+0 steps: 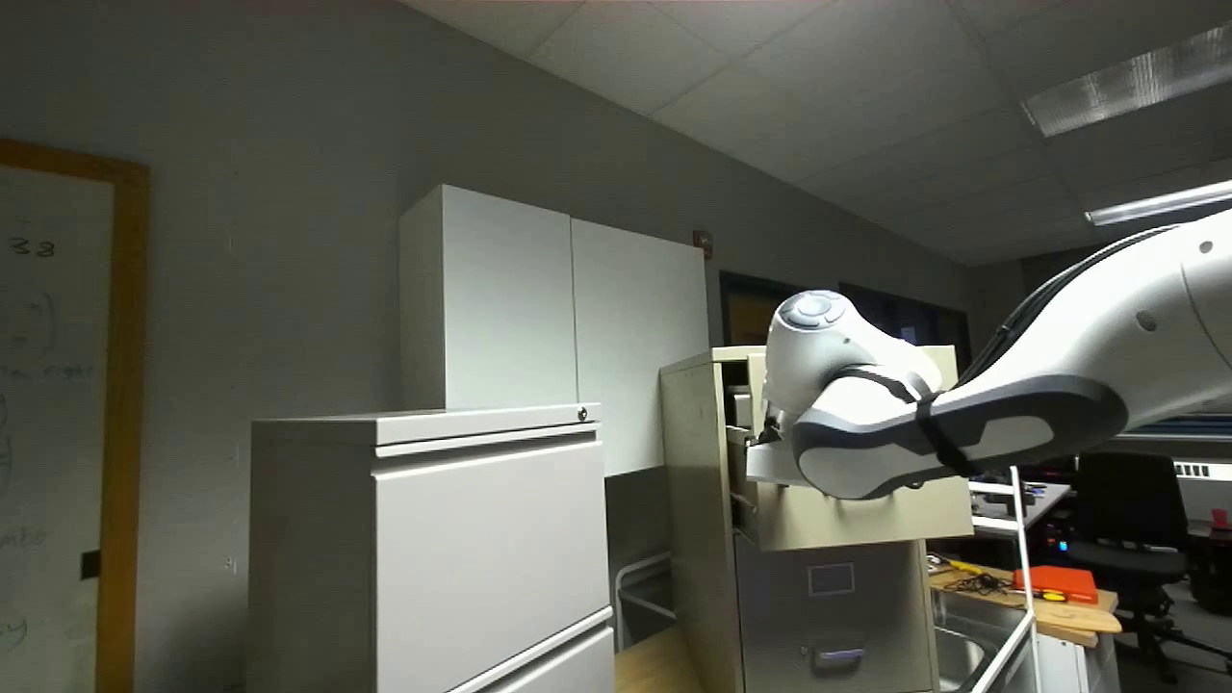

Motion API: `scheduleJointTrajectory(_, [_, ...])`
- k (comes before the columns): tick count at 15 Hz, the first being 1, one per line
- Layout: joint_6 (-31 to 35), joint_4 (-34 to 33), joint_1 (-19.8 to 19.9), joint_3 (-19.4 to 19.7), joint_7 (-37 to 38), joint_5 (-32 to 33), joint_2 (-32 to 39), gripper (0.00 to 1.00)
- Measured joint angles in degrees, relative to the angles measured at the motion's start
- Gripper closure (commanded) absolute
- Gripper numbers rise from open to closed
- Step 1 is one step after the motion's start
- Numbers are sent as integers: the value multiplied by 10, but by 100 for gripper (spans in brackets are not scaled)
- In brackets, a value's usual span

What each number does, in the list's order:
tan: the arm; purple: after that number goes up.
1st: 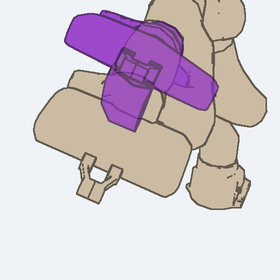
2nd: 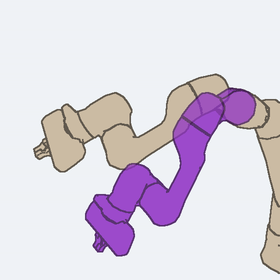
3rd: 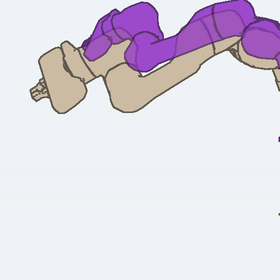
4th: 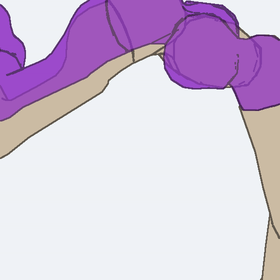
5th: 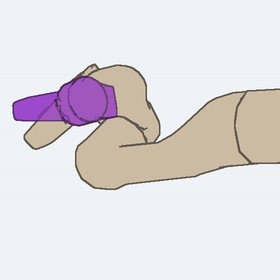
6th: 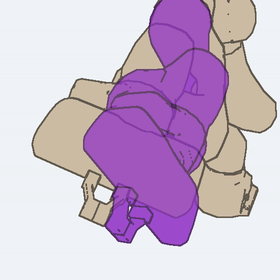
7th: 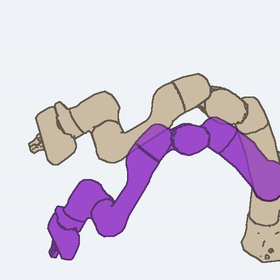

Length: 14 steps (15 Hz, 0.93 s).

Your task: Close the top drawer of the cabinet at the right

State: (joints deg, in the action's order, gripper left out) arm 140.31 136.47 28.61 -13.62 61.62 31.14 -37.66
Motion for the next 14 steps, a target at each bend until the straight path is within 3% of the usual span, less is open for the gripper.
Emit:
scheduleJointTrajectory(3, [6,-2,20,-28,71,88,14,100])
scheduleJointTrajectory(7, [-6,-18,12,-38,158,205,47,100])
scheduleJointTrajectory(14, [-124,-97,-85,6,238,323,143,100])
